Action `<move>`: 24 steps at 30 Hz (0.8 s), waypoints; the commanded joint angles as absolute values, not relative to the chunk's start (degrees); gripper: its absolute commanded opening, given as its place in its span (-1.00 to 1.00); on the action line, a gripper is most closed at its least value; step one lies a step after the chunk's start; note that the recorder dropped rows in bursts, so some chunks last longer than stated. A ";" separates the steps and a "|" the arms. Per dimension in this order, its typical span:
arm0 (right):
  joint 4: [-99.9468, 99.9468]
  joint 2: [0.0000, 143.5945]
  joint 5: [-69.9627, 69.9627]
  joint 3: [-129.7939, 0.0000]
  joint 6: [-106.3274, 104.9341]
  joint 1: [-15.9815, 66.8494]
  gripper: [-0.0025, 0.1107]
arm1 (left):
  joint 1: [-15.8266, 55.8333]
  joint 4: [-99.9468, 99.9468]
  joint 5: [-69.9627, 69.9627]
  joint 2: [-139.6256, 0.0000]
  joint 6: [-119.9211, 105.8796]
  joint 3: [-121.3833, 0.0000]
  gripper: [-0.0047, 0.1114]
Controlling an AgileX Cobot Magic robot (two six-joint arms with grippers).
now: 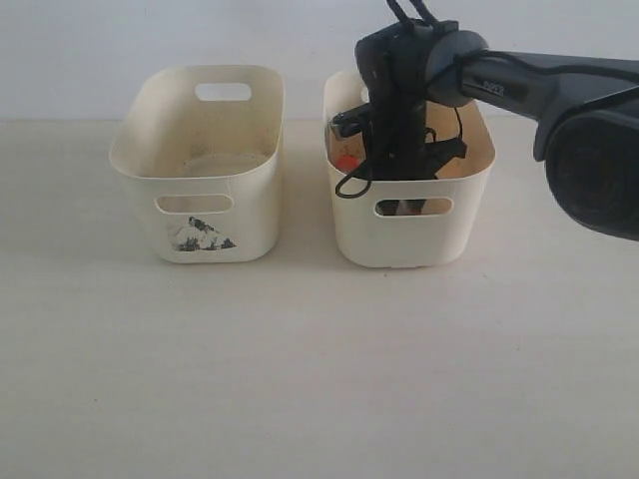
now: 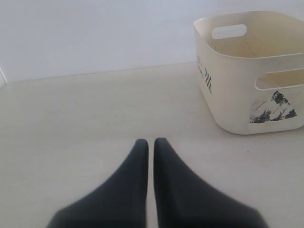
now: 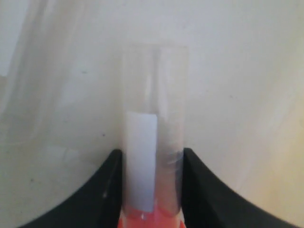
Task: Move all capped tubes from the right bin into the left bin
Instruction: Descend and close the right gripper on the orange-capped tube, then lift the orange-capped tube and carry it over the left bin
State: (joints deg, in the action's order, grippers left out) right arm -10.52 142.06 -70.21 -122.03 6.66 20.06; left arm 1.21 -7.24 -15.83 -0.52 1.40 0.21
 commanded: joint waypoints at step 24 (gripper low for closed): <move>13.14 118.03 -58.14 -121.76 12.83 20.71 -0.96 | 1.14 -6.86 -14.98 -0.41 2.06 0.00 -0.84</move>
State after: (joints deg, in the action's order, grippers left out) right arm 4.75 118.86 -61.64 -121.91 15.02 20.06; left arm 1.21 -7.24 -15.83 -0.52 1.40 0.21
